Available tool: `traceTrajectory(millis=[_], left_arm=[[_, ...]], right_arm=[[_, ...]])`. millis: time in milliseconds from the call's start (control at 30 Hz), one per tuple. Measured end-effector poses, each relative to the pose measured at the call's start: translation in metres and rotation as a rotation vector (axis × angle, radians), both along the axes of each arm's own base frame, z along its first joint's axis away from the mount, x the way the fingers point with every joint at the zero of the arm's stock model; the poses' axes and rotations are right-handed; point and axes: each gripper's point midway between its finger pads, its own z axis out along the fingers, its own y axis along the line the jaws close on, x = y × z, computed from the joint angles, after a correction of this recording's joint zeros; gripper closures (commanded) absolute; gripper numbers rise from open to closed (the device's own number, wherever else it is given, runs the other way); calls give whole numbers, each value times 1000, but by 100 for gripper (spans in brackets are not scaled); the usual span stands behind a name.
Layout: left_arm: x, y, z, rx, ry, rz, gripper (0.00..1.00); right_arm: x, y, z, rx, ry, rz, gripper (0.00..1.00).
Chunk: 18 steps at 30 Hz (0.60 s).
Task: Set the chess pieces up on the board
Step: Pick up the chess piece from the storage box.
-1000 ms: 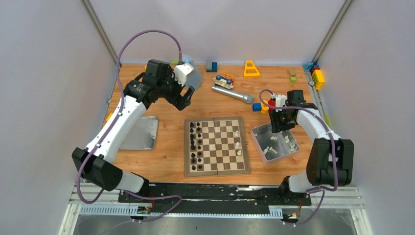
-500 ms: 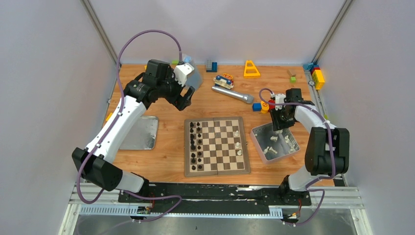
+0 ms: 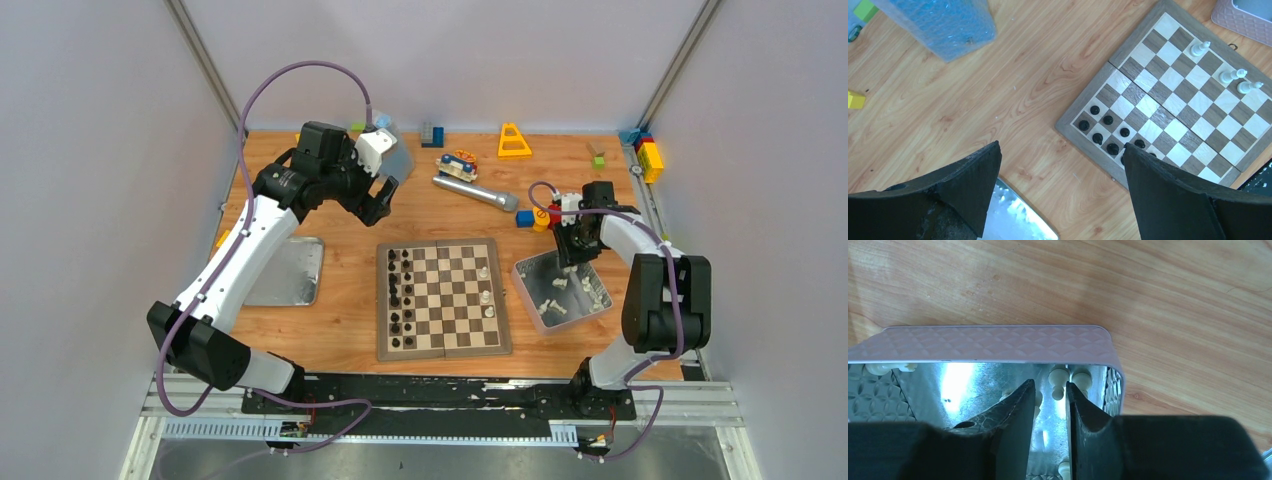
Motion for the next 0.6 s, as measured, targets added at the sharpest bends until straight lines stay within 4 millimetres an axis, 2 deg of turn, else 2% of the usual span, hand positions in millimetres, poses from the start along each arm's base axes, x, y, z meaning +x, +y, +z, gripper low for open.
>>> traceTrajectory(millis=[267, 600], left_arm=[[0, 0, 0, 0, 0, 0, 1], [0, 0, 0, 0, 0, 0, 1]], right_arm=[[1, -2, 0, -11, -3, 2, 84], [1, -5, -1, -29, -3, 5, 87]])
